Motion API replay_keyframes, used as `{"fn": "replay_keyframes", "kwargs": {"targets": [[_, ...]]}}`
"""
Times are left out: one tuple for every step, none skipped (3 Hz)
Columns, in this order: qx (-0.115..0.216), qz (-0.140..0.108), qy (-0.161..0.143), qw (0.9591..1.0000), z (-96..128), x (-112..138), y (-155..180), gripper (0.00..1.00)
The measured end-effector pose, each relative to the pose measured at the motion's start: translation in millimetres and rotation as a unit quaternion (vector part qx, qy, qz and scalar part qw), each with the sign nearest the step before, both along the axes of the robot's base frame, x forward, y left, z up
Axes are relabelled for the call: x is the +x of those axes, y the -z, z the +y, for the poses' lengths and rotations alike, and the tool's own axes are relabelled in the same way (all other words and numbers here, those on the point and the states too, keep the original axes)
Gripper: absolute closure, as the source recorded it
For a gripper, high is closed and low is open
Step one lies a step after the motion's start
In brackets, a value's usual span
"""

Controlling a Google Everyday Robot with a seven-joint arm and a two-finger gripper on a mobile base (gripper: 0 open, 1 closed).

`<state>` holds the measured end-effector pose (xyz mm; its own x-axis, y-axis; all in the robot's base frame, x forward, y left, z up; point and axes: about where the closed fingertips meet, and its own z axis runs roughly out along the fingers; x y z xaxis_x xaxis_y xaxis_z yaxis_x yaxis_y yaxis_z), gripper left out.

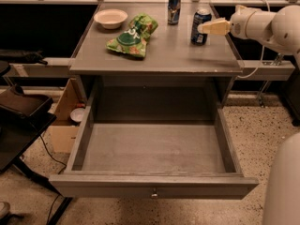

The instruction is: Place pepsi can into top drawer

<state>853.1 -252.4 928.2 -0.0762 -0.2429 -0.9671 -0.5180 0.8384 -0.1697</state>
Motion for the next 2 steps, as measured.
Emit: {"fn": "replay_keyframes", "kwargs": {"targets": [[0.017,-0.005,0.028,0.9994,-12.7,27.1,1.1,0.00],[0.053,-0.005,0.028,0.9982,2.5,49.5,8.5,0.00]]}}
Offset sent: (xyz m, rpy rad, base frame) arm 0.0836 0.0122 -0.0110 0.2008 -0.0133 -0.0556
